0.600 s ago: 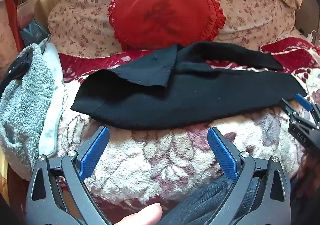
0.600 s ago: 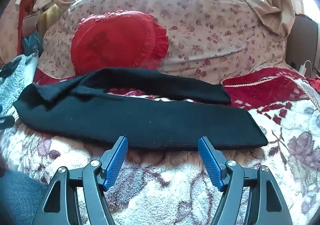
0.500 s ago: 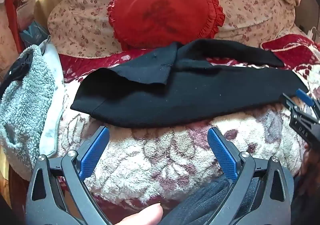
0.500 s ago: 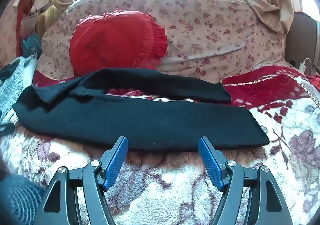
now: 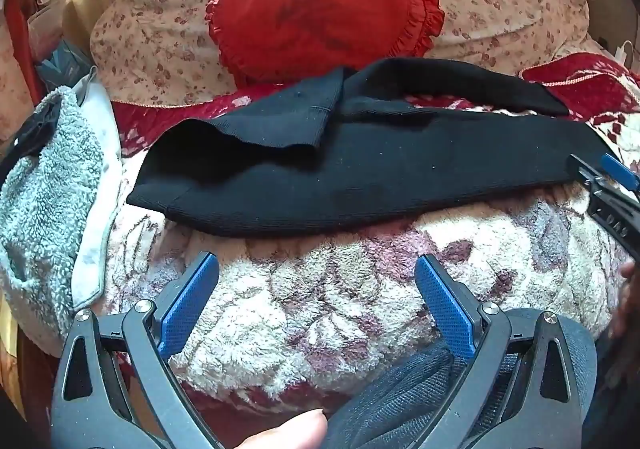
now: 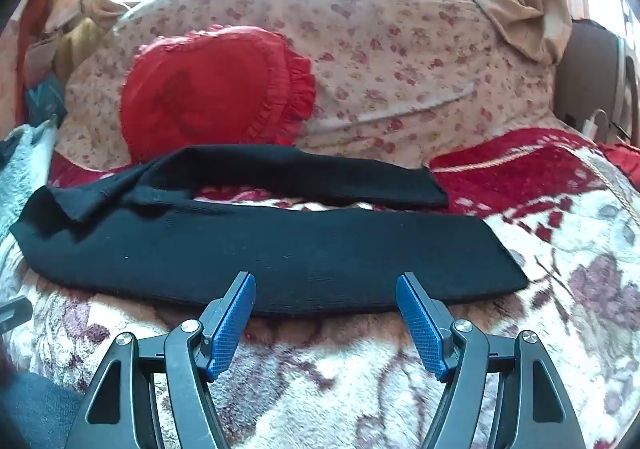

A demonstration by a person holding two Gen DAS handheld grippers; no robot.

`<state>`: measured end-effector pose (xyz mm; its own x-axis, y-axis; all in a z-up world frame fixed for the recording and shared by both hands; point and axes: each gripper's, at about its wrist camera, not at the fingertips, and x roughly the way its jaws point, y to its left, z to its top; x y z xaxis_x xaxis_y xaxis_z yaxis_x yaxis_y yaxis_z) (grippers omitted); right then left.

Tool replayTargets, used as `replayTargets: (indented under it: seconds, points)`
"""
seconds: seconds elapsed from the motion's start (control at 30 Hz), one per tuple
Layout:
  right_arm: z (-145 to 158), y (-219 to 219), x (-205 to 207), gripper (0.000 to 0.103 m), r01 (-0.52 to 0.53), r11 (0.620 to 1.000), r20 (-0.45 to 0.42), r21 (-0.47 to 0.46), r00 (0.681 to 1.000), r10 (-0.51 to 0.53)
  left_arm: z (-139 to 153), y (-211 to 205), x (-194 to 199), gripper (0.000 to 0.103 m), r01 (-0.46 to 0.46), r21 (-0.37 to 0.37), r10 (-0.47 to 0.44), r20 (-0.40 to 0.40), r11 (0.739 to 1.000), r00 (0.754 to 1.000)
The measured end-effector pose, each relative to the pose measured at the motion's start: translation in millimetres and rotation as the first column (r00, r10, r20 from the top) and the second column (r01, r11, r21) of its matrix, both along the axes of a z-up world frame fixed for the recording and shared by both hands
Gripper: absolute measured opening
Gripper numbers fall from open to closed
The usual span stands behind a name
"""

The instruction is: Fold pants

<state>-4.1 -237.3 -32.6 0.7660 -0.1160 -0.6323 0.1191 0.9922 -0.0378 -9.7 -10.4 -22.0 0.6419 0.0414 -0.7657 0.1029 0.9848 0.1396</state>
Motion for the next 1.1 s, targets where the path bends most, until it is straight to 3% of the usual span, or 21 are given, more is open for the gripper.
replayTargets:
  seconds: [0.07, 0.13, 0.2, 0.27, 0.33, 0.5, 1.1]
  points:
    - [11.4, -3.3, -0.9, 0.070, 0.038, 0.999, -0.029, 0.031, 0.999, -0.037, -0.6, -3.2, -0.2, 0.099, 0.000, 0.008, 0.000, 0.001, 1.000, 1.000]
    - [25.9, -5.1, -9.9, 0.070, 0.029, 0.996, 0.011, 0.085, 0.999, -0.030, -1.4, -6.6, 0.0, 0.099, 0.008, 0.020, -0.008, 0.001, 1.000, 1.000]
    - [24.9, -2.9, -24.1, 0.070, 0.033, 0.998, 0.061, 0.058, 0.997, -0.037, -2.0, -7.9, -0.1, 0.099, 0.015, 0.025, -0.015, -0.001, 1.000, 1.000]
    - [20.2, -6.5, -25.4, 0.070, 0.077, 0.988, 0.032, 0.131, 0.996, -0.082, -2.8, -8.2, 0.6, 0.099, 0.015, 0.026, -0.015, -0.005, 1.000, 1.000]
    - [18.8, -6.2, -21.5, 0.070, 0.035, 0.984, 0.025, 0.177, 0.999, -0.040, -3.6, -9.3, 0.8, 0.099, 0.017, 0.029, -0.016, -0.009, 0.999, 1.000]
    - [2.3, -3.7, -14.8, 0.069, 0.039, 0.988, -0.023, 0.148, 0.999, -0.036, -4.5, -11.9, 0.2, 0.099, 0.027, 0.036, -0.027, -0.015, 0.999, 1.000]
    - [-3.8, -8.0, -9.4, 0.069, 0.074, 0.988, -0.050, 0.132, 0.996, -0.068, -7.2, -6.7, 2.1, 0.099, 0.026, -0.005, -0.027, -0.035, 1.000, 0.999]
